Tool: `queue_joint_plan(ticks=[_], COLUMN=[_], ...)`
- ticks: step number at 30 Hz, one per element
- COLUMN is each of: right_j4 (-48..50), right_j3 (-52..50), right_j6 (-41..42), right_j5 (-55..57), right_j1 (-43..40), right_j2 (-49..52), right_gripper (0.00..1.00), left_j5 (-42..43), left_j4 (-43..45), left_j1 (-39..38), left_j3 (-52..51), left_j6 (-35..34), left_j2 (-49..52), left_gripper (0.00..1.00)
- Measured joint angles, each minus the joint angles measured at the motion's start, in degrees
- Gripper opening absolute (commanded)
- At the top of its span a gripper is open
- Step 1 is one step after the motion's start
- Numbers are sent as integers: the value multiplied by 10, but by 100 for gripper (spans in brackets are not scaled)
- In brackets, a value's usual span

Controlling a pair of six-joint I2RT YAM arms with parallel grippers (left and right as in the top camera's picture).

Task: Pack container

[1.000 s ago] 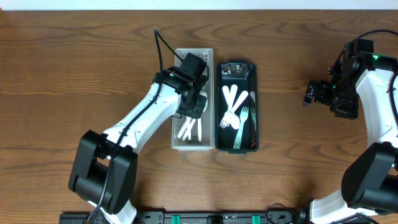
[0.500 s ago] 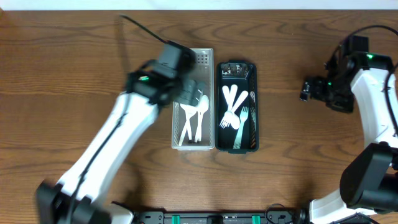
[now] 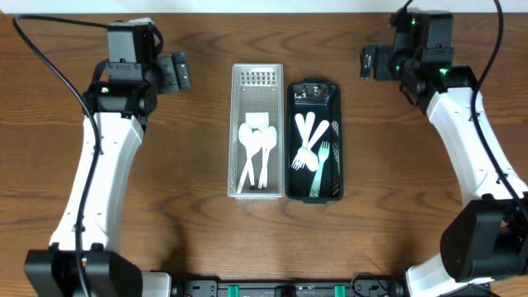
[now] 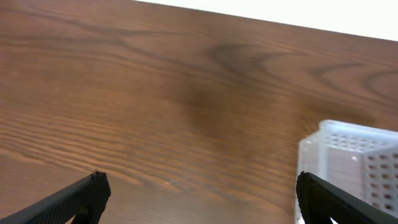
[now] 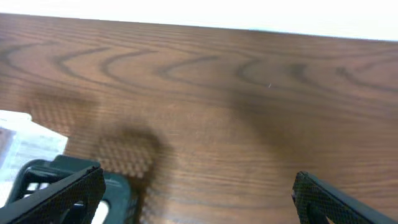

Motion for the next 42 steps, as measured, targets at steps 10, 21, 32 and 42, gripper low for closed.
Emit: queue_joint_plan(ticks=[10,21,32,42], right_j4=[-85,-33,55,231], right_j3=[-3,-212,-506,-642], right_j6=[-68,-73,-73,-73], right_j5=[5,5,54,113], right_j1=[-15,-18,13,13], right_j2=[-17,-302,-635,-653], right_gripper=[99,99,99,99], left_j5=[0,-4,-24,-61], left_j4=[-13,99,161,233], left_j1=[3,0,-38,-38], left_j3=[-22,-264,-552,-655], left_j6=[18,13,13,13], left_j2=[-13,-309,-656,-695], left_gripper=[98,98,98,98])
